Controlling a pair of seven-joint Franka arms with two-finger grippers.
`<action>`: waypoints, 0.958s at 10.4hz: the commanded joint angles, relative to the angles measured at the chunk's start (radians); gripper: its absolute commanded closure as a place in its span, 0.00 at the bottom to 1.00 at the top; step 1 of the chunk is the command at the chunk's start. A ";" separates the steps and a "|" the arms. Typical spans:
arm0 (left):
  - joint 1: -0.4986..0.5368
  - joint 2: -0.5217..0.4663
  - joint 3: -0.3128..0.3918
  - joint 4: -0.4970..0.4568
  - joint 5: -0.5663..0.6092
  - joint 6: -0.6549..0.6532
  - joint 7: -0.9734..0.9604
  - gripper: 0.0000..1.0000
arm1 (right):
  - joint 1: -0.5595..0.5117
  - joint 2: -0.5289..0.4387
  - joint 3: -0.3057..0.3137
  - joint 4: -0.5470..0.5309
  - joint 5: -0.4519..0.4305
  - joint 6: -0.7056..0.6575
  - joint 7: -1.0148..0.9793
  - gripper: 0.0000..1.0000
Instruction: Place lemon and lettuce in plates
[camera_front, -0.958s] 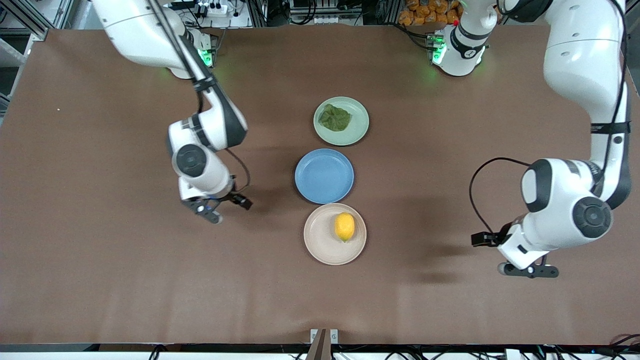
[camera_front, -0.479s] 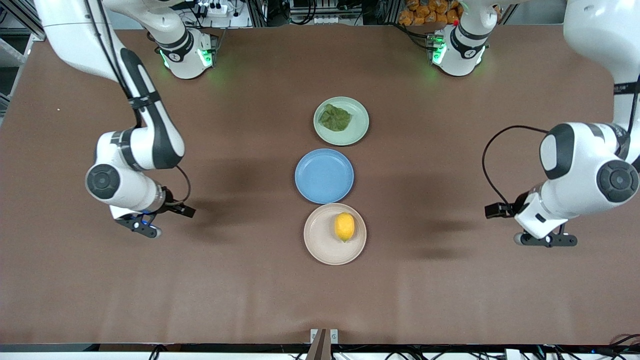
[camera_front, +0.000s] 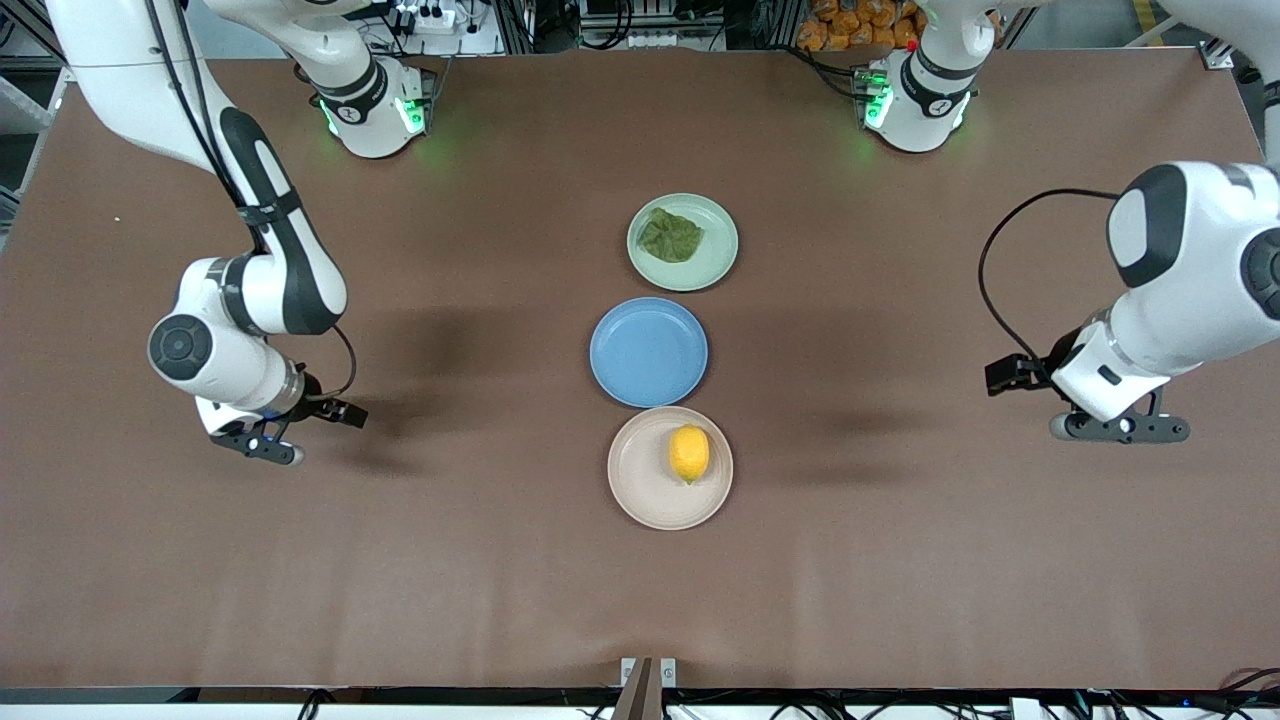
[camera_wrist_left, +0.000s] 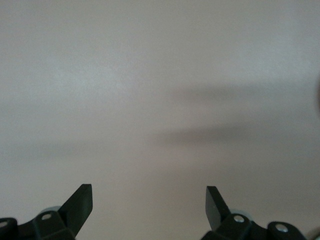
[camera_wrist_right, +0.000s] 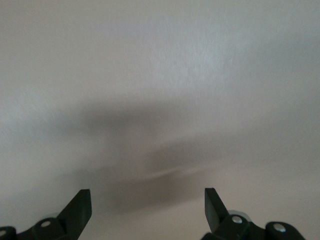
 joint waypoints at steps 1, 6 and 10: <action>0.012 -0.073 -0.026 -0.007 0.005 -0.047 -0.001 0.00 | -0.011 -0.139 0.014 -0.142 -0.009 0.017 -0.043 0.00; 0.012 -0.075 -0.021 0.205 -0.038 -0.198 0.009 0.00 | -0.075 -0.271 0.038 -0.227 -0.009 -0.055 -0.147 0.00; 0.012 -0.119 -0.026 0.225 -0.023 -0.229 0.007 0.00 | -0.203 -0.354 0.167 -0.227 -0.009 -0.141 -0.161 0.00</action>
